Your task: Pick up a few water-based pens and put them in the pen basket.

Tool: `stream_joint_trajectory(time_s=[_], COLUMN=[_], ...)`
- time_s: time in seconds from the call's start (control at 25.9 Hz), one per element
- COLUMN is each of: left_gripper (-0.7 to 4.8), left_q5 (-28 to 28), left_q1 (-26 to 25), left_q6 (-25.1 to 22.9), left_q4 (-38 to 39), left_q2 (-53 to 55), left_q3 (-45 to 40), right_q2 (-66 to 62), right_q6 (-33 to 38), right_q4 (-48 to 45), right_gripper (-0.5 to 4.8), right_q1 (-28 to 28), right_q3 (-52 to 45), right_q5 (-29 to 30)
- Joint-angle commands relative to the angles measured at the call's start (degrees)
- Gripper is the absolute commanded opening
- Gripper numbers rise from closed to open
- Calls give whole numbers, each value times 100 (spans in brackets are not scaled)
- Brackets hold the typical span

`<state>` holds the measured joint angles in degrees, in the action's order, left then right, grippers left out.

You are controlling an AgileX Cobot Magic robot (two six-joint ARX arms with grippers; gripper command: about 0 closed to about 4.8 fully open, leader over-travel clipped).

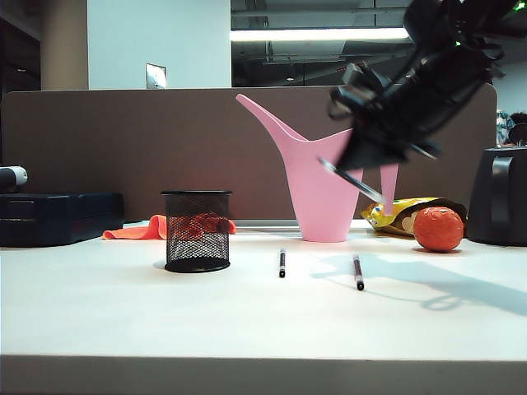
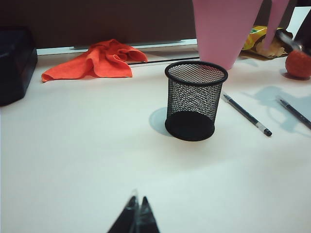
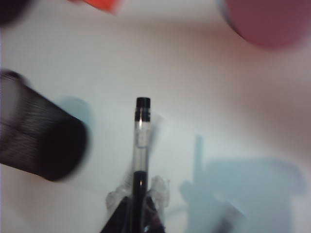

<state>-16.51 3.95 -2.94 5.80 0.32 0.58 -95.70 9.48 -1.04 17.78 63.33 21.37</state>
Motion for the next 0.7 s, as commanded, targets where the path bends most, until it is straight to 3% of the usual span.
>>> stream_joint_trajectory(time_s=[0.04, 0.31, 0.7], left_gripper=[-4, -4, -4], left_q5=[-24, -24, -26], left_q1=[2, 2, 2], left_q6=[20, 20, 17], left_q4=[-52, -50, -52], left_q2=[4, 7, 4], left_q3=[7, 7, 7], right_q2=[22, -367, -1753], right_q6=[107, 153, 304], right_q4=[-1486, -3670, -4035], right_gripper=[-9, -9, -9], right_q1=[299, 914, 1257], right_q3=[20, 46, 1375], right_q5=[470, 470, 557])
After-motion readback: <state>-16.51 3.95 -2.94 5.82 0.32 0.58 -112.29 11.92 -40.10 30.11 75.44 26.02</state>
